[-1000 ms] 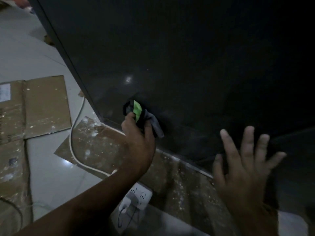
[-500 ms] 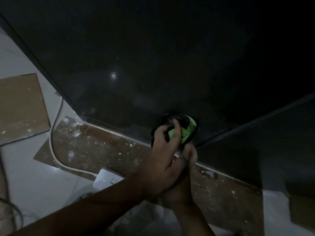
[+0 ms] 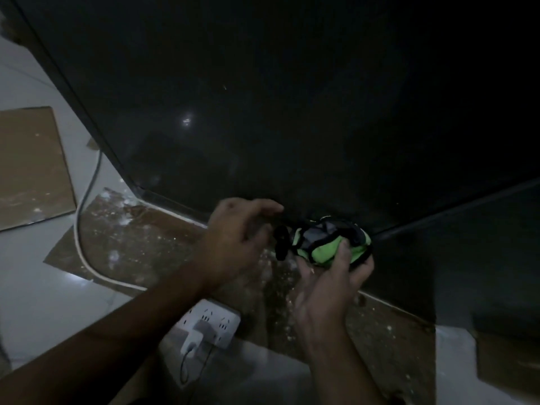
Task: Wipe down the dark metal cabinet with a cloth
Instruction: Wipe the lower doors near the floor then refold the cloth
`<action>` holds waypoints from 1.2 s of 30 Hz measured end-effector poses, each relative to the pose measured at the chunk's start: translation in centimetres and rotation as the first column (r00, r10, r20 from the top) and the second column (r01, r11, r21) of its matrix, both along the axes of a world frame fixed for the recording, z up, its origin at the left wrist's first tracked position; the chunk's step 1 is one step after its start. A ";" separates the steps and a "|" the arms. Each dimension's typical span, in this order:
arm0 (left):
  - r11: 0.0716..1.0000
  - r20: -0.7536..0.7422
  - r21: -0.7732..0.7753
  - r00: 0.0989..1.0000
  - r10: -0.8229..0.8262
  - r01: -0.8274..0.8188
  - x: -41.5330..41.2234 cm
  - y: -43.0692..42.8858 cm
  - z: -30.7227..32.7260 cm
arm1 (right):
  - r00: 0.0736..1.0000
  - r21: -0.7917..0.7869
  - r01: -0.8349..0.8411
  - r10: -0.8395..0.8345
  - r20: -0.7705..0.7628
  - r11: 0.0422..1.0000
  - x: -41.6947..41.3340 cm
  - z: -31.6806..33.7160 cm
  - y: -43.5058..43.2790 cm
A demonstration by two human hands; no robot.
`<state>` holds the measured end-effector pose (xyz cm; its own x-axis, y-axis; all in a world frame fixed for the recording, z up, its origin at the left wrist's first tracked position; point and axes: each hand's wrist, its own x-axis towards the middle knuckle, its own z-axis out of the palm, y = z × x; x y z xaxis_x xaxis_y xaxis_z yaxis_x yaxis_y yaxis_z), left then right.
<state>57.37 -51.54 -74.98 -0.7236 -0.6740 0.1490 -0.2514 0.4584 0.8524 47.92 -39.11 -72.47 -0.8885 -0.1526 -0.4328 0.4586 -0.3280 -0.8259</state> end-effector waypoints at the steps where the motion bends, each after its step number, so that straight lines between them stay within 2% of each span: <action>1: 0.997 0.053 -0.007 0.996 0.071 -0.071 0.5 -0.8 -0.5 | 1.000 0.046 -0.027 0.027 0.007 0.999 0.6 -0.7 -0.4; 4: 0.973 0.093 0.014 0.969 0.228 -0.230 1.8 -2.5 -2.4 | 0.991 0.033 0.032 -0.036 0.131 0.999 0.2 -3.8 -0.4; 7: 0.886 0.130 0.222 0.913 0.387 -0.407 2.7 -3.4 -3.9 | 0.973 0.062 0.006 -0.020 0.231 0.998 0.6 -6.6 -1.0; 9: 0.835 0.123 0.337 0.900 0.419 -0.435 3.4 -4.2 -4.9 | 0.954 0.067 0.035 -0.053 0.294 0.997 0.6 -7.7 -1.9; 13: 0.771 0.131 0.409 0.867 0.480 -0.488 4.4 -5.3 -6.9 | 0.891 0.131 0.108 -0.155 0.428 0.985 1.1 -9.6 -5.3; 17: 0.690 0.176 0.515 0.850 0.496 -0.509 4.4 -5.3 -8.3 | 0.875 0.053 -0.018 -0.009 0.484 0.998 3.6 -9.4 -8.4; 20: 0.657 0.182 0.557 0.846 0.501 -0.509 4.7 -5.3 -8.5 | 0.879 0.040 -0.146 0.111 0.463 0.988 5.0 -8.5 -10.5; 25: 0.621 0.258 0.658 0.902 0.346 -0.426 4.7 -4.8 -7.7 | 0.880 0.145 -0.409 0.347 0.325 0.901 6.3 -8.6 -11.2; 28: 0.496 0.261 0.771 0.909 0.325 -0.398 4.0 -3.4 -7.7 | 0.836 0.285 -0.549 0.513 0.196 0.786 6.0 -8.4 -9.3; 30: 0.400 0.237 0.840 0.911 0.336 -0.366 3.0 -2.6 -8.0 | 0.770 0.271 -0.636 0.612 0.177 0.722 5.6 -8.2 -7.9; 32: 0.311 0.215 0.884 0.894 0.393 -0.349 1.8 -2.2 -8.2 | 0.699 0.236 -0.712 0.699 0.151 0.662 5.3 -7.7 -6.7; 34: 0.249 0.173 0.914 0.862 0.476 -0.321 0.5 -1.8 -8.0 | 0.628 0.279 -0.766 0.766 0.134 0.579 4.6 -7.6 -5.7; 36: 0.206 0.124 0.938 0.825 0.552 -0.279 -0.2 -1.6 -7.9 | 0.621 0.348 -0.758 0.773 0.126 0.552 3.6 -7.5 -4.2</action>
